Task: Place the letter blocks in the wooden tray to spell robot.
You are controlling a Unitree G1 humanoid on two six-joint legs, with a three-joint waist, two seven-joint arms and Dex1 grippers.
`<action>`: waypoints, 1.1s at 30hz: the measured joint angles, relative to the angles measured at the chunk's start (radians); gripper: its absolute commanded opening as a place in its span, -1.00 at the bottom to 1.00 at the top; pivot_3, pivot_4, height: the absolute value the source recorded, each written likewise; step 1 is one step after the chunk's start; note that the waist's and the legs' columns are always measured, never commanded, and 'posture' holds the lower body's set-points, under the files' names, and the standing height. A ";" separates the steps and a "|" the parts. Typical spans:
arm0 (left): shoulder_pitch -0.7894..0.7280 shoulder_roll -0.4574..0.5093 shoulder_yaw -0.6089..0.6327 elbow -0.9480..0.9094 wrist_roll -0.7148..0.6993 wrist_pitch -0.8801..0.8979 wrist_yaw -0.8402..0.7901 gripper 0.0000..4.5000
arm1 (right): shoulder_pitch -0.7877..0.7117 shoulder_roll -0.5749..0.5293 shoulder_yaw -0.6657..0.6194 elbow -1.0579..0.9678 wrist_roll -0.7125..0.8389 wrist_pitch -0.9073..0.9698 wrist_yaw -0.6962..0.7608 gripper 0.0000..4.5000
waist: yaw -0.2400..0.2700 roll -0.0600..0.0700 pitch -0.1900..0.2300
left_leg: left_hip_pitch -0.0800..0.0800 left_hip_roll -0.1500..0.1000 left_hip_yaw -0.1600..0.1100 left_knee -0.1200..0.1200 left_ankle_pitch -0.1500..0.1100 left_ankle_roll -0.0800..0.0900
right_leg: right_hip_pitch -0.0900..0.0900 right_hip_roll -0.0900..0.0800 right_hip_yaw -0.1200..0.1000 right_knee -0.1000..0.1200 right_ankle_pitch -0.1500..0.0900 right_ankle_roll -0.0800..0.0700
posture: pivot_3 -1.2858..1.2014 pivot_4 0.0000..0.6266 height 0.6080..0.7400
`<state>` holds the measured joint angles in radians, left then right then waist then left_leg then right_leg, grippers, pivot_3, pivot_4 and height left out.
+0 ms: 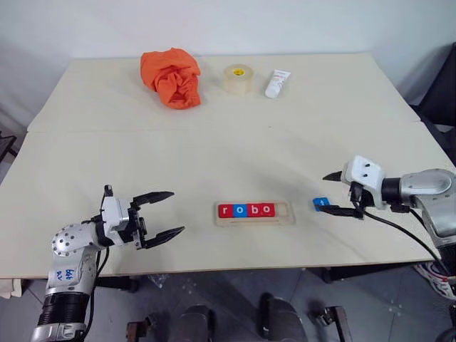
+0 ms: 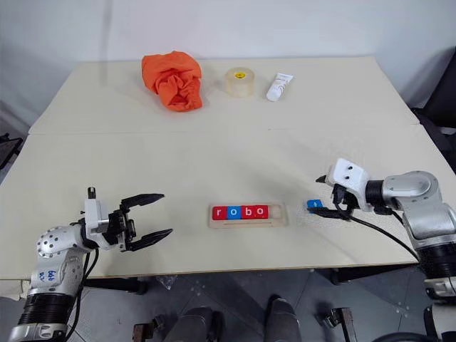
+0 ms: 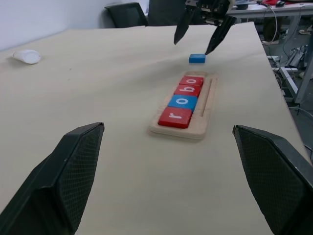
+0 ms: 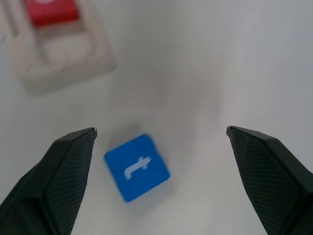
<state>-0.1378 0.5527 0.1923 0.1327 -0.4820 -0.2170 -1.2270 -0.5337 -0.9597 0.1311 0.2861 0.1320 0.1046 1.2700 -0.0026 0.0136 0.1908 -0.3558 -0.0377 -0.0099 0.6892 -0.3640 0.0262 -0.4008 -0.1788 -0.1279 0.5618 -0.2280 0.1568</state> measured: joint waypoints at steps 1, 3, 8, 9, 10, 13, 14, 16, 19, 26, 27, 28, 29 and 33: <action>0.004 0.000 0.001 -0.004 0.000 0.001 0.004 1.00 | -0.013 0.000 0.018 0.033 -0.015 -0.027 0.022 0.98 | 0.000 0.000 0.000 | 0.000 0.000 0.001 0.000 0.000 0.000 | 0.000 0.000 0.000 0.000 0.000 0.000 | 0.03 -0.52 1.00; 0.013 0.003 0.007 -0.010 -0.001 0.004 0.013 1.00 | -0.050 0.012 0.046 0.105 -0.045 -0.078 0.049 0.98 | 0.000 0.000 0.000 | 0.000 0.000 0.002 0.000 0.000 0.000 | 0.000 0.000 0.000 0.000 0.000 0.000 | 0.03 -0.52 1.00; 0.025 0.006 0.015 -0.031 -0.001 0.012 0.024 1.00 | -0.132 0.042 0.070 0.236 -0.083 -0.175 0.095 0.98 | 0.001 0.000 0.000 | 0.000 0.002 0.001 0.001 0.000 -0.001 | 0.000 0.000 0.001 -0.001 0.001 0.001 | 0.03 -0.52 1.00; 0.025 0.008 0.017 -0.033 -0.001 0.013 0.025 1.00 | -0.145 0.050 0.072 0.257 -0.091 -0.190 0.101 0.90 | 0.000 0.000 0.000 | 0.000 0.002 0.001 0.002 0.000 -0.001 | 0.000 0.000 0.001 -0.001 0.001 0.001 | 0.03 -0.52 1.00; 0.025 0.010 0.018 -0.035 -0.001 0.013 0.026 1.00 | -0.161 0.055 0.081 0.276 -0.098 -0.200 0.108 0.81 | 0.000 0.000 0.000 | 0.000 0.002 0.001 0.002 0.000 -0.001 | 0.000 0.001 0.001 -0.001 0.001 0.001 | 0.03 -0.52 1.00; 0.025 0.012 0.020 -0.037 -0.001 0.014 0.029 1.00 | -0.187 0.067 0.096 0.313 -0.113 -0.234 0.125 0.43 | -0.001 0.000 0.000 | 0.002 0.002 0.001 0.002 -0.001 -0.001 | 0.002 0.001 0.002 -0.001 0.001 0.001 | 0.03 -0.52 1.00; 0.025 0.013 0.021 -0.037 -0.001 0.014 0.031 1.00 | -0.190 0.069 0.098 0.320 -0.115 -0.240 0.127 0.32 | -0.001 0.000 0.000 | 0.002 0.002 0.001 0.003 -0.001 -0.001 | 0.002 0.001 0.002 -0.001 0.002 0.001 | 0.03 -0.52 1.00; 0.026 0.014 0.024 -0.037 -0.001 0.014 0.032 1.00 | -0.196 0.073 0.099 0.343 -0.116 -0.256 0.132 0.01 | -0.001 0.000 0.000 | 0.002 0.004 0.001 0.004 -0.001 -0.001 | 0.002 0.001 0.003 -0.001 0.002 0.001 | 0.03 -0.52 1.00; 0.028 0.015 0.025 -0.037 -0.001 0.014 0.032 1.00 | -0.202 0.076 0.099 0.364 -0.120 -0.274 0.134 -0.35 | -0.001 0.000 0.000 | 0.002 0.006 0.001 0.006 -0.001 -0.001 | 0.003 0.001 0.003 -0.001 0.004 0.001 | 0.03 -0.52 1.00; 0.028 0.016 0.025 -0.037 -0.001 0.014 0.033 1.00 | -0.214 0.090 0.094 0.373 -0.125 -0.236 0.132 -0.35 | -0.001 0.000 0.000 | 0.002 0.007 0.002 0.008 -0.001 -0.001 | 0.003 0.002 0.005 -0.001 0.006 0.001 | 0.03 -0.52 1.00; 0.027 0.016 0.025 -0.037 -0.001 0.014 0.033 1.00 | -0.214 0.091 0.091 0.367 -0.124 -0.219 0.131 -0.35 | -0.001 0.000 0.000 | 0.002 0.008 0.003 0.008 -0.001 -0.001 | 0.003 0.002 0.005 -0.001 0.006 0.001 | 0.03 -0.52 1.00; 0.026 0.016 0.025 -0.037 -0.001 0.014 0.033 1.00 | -0.214 0.092 0.090 0.357 -0.122 -0.195 0.129 -0.35 | -0.001 0.000 0.000 | 0.002 0.008 0.003 0.008 -0.001 -0.001 | 0.003 0.002 0.005 -0.001 0.006 0.000 | 0.03 -0.52 1.00; 0.025 0.016 0.025 -0.036 -0.001 0.014 0.033 1.00 | -0.214 0.092 0.089 0.335 -0.121 -0.162 0.126 -0.35 | -0.001 0.000 0.000 | 0.002 0.008 0.003 0.008 -0.001 -0.002 | 0.002 0.002 0.006 -0.001 0.006 0.000 | 0.03 -0.52 1.00; 0.011 0.015 0.024 -0.035 -0.001 0.014 0.033 1.00 | -0.204 0.093 0.075 0.190 -0.091 -0.016 0.122 -0.35 | 0.000 0.001 0.000 | -0.005 0.008 0.007 0.008 -0.001 -0.002 | -0.010 0.003 0.009 0.004 0.005 0.000 | 0.03 -0.52 1.00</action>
<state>-0.1264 0.5678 0.2163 0.0979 -0.4831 -0.2035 -1.1940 -0.7373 -0.8668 0.2057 0.4761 0.0410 0.0889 1.3920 -0.0022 0.0144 0.1910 -0.3607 -0.0292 -0.0030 0.6973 -0.3655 0.0244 -0.4110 -0.1763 -0.1184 0.5662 -0.2227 0.1566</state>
